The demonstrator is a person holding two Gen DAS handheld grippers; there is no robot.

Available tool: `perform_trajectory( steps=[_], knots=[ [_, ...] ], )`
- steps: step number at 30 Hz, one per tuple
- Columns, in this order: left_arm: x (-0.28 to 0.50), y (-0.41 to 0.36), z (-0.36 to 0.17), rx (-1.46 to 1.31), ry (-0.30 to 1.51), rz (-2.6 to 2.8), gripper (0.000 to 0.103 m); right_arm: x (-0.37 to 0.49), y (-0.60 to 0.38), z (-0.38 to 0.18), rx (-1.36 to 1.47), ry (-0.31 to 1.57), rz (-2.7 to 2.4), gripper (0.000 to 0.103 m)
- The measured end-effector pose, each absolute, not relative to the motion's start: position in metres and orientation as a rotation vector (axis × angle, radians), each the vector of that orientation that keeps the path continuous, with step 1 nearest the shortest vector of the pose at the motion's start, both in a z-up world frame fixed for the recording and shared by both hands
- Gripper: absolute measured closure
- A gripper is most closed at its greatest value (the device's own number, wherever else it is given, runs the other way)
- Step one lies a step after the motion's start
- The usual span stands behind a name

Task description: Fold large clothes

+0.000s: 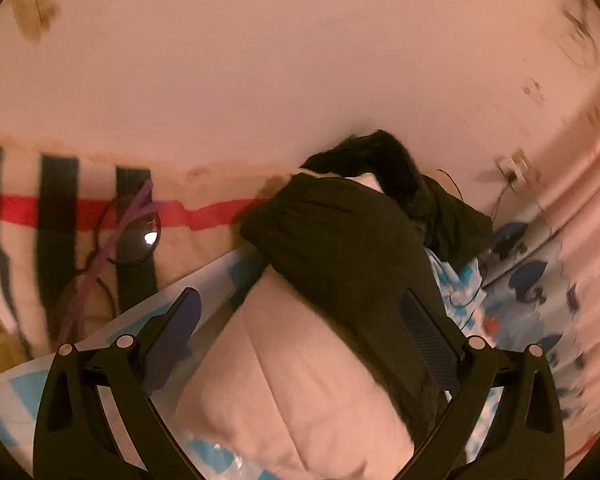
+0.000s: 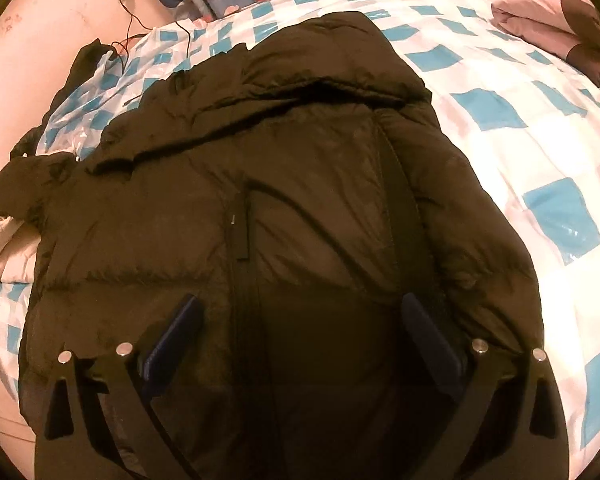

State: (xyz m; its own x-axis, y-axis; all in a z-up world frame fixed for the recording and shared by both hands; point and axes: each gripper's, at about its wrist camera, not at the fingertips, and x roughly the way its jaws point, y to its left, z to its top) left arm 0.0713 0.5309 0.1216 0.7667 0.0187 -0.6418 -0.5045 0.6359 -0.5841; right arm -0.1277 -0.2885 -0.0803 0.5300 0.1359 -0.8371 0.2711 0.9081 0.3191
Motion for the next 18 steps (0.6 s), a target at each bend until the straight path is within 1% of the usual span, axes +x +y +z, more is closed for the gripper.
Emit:
perform_trajectory(
  steps=[4,6,12,18],
  knots=[
    [0.094,0.551,0.087,-0.978,0.685,0.277,0.007,-0.122,-0.282,-0.083,0.413,1.023,-0.093,0.006],
    [0.103,0.560,0.075,-1.048,0.678,0.252,0.007,-0.123,-0.281,-0.083,0.395,1.025,-0.099,0.006],
    [0.125,0.568,0.060,-1.142,0.678,0.217,0.007,-0.119,-0.275,-0.084,0.372,1.025,-0.111,0.006],
    [0.128,0.575,0.054,-1.205,0.661,0.245,0.007,-0.113,-0.269,-0.084,0.353,1.028,-0.121,0.006]
  ],
)
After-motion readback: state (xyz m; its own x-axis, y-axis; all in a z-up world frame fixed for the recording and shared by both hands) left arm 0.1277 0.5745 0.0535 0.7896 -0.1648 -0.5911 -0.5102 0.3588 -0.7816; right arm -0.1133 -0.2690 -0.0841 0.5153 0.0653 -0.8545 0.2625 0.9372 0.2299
